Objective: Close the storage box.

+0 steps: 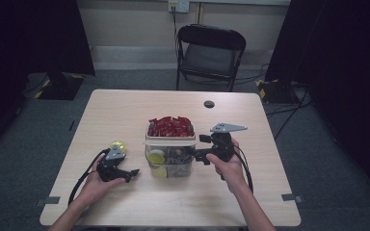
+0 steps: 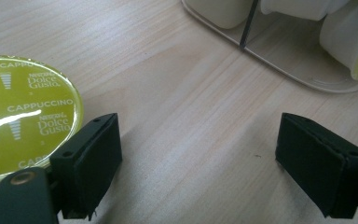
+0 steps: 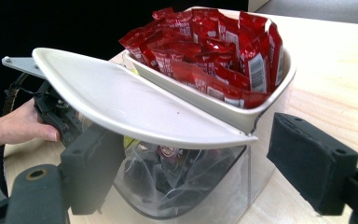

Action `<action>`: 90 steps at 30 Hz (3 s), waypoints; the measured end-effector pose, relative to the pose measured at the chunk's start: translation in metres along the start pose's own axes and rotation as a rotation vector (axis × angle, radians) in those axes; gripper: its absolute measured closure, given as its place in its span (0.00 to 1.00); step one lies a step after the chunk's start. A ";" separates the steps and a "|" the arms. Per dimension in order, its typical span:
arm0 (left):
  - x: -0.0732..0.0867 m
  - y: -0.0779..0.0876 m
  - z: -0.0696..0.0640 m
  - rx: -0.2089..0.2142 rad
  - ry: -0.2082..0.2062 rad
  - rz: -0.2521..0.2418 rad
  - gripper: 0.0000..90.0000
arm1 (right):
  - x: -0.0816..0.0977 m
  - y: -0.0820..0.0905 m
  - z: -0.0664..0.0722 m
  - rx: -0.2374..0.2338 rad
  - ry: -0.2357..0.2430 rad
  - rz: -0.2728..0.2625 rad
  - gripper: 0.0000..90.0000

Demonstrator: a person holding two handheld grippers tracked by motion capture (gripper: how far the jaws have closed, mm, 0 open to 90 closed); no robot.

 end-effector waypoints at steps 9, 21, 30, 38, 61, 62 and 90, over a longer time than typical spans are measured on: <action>0.000 0.000 0.000 0.000 0.000 0.000 0.15 | 0.014 -0.007 -0.004 0.006 -0.035 0.025 0.19; 0.000 0.000 0.000 -0.001 0.000 0.000 0.15 | 0.029 0.001 0.004 0.016 -0.021 0.024 0.19; 0.000 0.000 0.000 -0.001 0.000 0.000 0.15 | 0.045 0.007 0.011 0.018 -0.001 0.044 0.20; 0.000 0.000 -0.001 0.001 0.005 -0.001 0.15 | 0.055 0.000 0.005 0.040 -0.010 0.061 0.21; 0.000 0.000 -0.001 0.001 0.007 -0.005 0.15 | 0.072 -0.004 0.001 0.067 0.016 0.109 0.22; 0.000 0.000 -0.001 0.001 0.006 -0.004 0.15 | 0.073 -0.003 0.001 0.065 0.022 0.107 0.22; 0.002 0.003 0.004 -0.016 0.021 -0.004 0.16 | 0.052 0.037 -0.058 0.243 -0.039 0.009 0.19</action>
Point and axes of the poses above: each handheld gripper's, and its own axes: y roughly backward along the jaws, x roughly out of its underside, z roughly to its left, the point moved 10 cm from there along -y, roughly forward along the jaws, and after that the axes turned 2 degrees about -z, right-handed, at the moved point
